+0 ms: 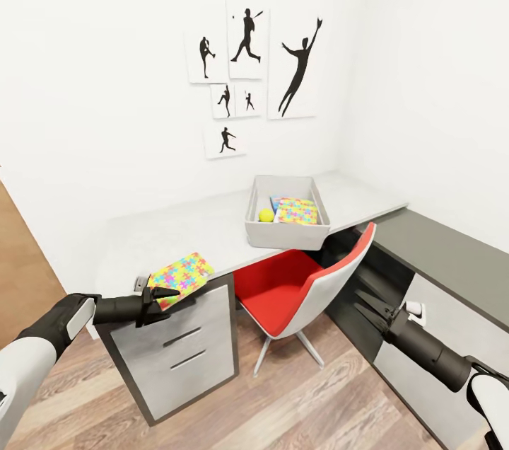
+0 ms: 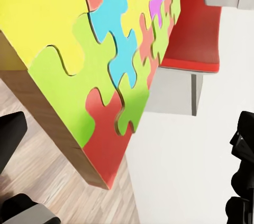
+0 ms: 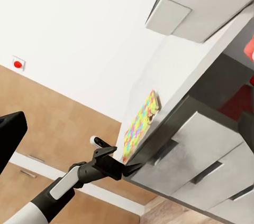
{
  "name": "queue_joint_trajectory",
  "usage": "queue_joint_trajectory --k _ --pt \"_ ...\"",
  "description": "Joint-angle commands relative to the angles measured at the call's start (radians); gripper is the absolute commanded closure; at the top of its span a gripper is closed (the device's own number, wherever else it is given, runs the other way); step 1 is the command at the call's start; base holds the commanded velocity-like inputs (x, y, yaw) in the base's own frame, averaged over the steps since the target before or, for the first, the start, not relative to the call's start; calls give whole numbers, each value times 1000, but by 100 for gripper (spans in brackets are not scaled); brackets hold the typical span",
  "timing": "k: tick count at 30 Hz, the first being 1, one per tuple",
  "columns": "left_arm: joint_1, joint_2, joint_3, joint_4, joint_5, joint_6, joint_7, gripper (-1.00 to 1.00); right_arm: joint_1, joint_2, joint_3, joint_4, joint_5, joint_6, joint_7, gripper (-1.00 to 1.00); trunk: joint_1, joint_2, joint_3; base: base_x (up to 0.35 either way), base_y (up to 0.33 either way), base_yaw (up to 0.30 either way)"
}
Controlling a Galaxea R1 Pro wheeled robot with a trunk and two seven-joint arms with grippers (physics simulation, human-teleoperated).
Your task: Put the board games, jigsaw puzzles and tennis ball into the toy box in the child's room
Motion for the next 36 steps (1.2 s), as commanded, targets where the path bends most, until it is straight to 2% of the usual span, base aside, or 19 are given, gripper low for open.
queue_joint_trajectory --k 1,25,26,36 --pt "-1 1 -6 0 4 3 -3 -100 -1 0 -1 0 -2 6 1 -100 0 -1 -1 15 11 0" --pt "-1 1 -6 -1 5 2 -4 -100 -1 0 -1 0 -2 6 1 -100 0 -1 -1 37 15 0" --pt "-1 1 -6 -1 5 2 -4 100 -1 0 -1 0 -2 6 1 -100 0 -1 -1 2 1 0" --pt "-1 1 -5 -1 7 5 -7 100 -1 0 -1 0 -2 6 1 -100 0 -1 -1 0 0 0"
